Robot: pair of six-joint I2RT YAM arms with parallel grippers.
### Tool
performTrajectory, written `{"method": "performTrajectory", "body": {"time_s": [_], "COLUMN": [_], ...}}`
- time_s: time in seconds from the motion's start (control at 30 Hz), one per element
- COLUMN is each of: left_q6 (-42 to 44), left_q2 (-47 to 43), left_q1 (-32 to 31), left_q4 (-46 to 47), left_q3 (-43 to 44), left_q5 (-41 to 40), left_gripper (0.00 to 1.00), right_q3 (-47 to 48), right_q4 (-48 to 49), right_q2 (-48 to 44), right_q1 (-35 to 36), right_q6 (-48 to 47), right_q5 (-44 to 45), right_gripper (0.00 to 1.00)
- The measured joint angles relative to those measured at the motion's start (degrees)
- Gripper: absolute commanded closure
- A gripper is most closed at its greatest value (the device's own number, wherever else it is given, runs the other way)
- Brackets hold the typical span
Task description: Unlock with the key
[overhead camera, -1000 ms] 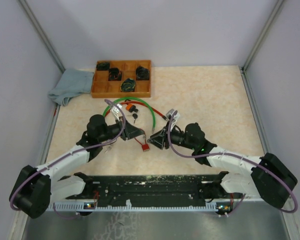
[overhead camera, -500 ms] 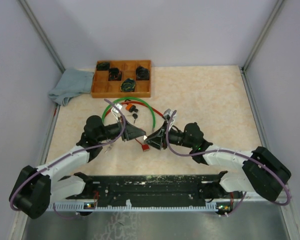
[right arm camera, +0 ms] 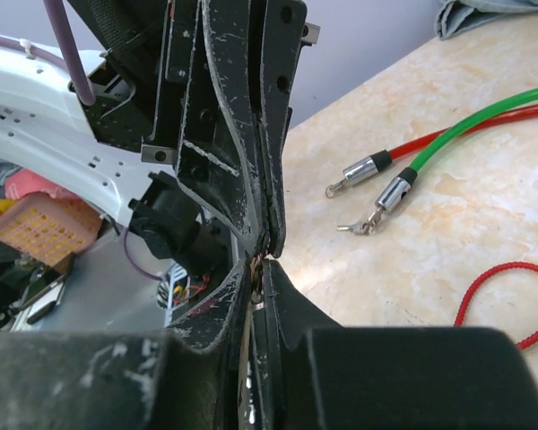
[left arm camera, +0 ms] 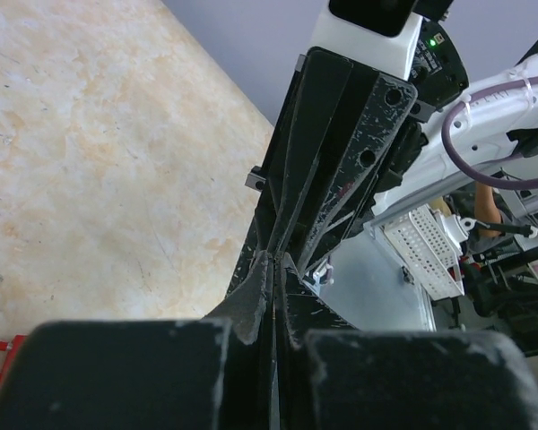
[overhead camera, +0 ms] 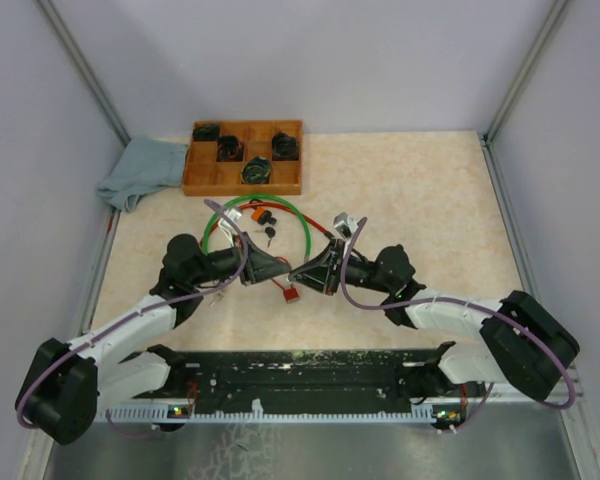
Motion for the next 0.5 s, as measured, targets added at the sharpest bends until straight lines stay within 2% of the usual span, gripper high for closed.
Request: {"method": "performTrajectory", "body": {"time_s": [0.1, 0.3, 0.5], "left_q6": [0.0, -0.2, -1.7], "left_q2": [-0.5, -1.8, -1.9], "left_q1": [0.0, 0.0, 0.0], "left_q4": [0.1, 0.1, 1.1], "left_q3": [-0.3, -1.1, -1.8], "left_q5": [0.1, -0.5, -1.1], "left_gripper": [1.0, 0.88, 0.84], "right_q3": [-0.3, -0.5, -0.5], "right_q4": [1.2, 2.3, 2.3], "right_q2": [0.6, 1.1, 1.1], "right_q1": [-0.1, -0.1, -0.1], "right_q6": [0.8, 1.7, 1.8], "right_q5": [-0.3, -0.7, -0.7], "right_gripper": [1.0, 1.0, 1.0]}}
